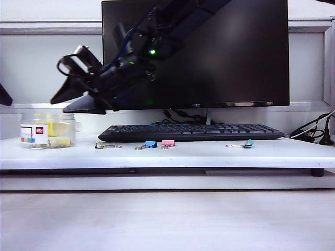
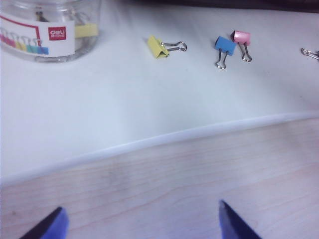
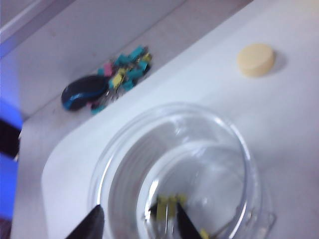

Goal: Pick up the clips with the largest number of clips of the same color on the table and place them in a round transparent plastic box.

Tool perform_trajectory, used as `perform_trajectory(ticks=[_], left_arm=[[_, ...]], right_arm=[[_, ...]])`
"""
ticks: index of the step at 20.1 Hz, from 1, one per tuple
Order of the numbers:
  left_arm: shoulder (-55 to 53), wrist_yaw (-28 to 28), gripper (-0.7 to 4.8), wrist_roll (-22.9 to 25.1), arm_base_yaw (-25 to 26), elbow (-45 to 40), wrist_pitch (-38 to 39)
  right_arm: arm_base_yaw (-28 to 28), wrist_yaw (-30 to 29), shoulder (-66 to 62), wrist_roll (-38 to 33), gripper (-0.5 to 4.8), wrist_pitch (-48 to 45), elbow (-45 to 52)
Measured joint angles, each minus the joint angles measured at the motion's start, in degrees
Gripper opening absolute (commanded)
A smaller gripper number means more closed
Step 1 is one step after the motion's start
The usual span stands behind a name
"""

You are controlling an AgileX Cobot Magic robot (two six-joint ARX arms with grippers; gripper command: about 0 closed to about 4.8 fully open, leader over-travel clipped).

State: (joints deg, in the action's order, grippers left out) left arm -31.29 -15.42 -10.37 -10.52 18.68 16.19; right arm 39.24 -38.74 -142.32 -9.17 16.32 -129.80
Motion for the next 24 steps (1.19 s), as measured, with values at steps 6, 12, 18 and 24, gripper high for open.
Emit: perform_trajectory(ticks=[6,12,18,24], left_arm=[[0.0,0.0,4.02,0.0,0.0,0.0,-0.09],[-0.02,-0.04,4.02,0.0,0.0,0.0,-2.6],[0.0,-3.78,4.02,-0.68,0.0,0.0,-4.0],[0.04,-8.74,4.02,-1.05,0.0,0.0,-5.01]], right_arm=[[-4.42,-6.88,2.86,4.94,1.85,5.84,0.26],[-6.08,-7.34,7.89,13.38,1.95,9.81,-0.37],[-6.23,-4.39,6.84,27.82,2.13,26.05,0.28],[-6.27,0.09,6.25,33.92,2.48,30.88,0.11]])
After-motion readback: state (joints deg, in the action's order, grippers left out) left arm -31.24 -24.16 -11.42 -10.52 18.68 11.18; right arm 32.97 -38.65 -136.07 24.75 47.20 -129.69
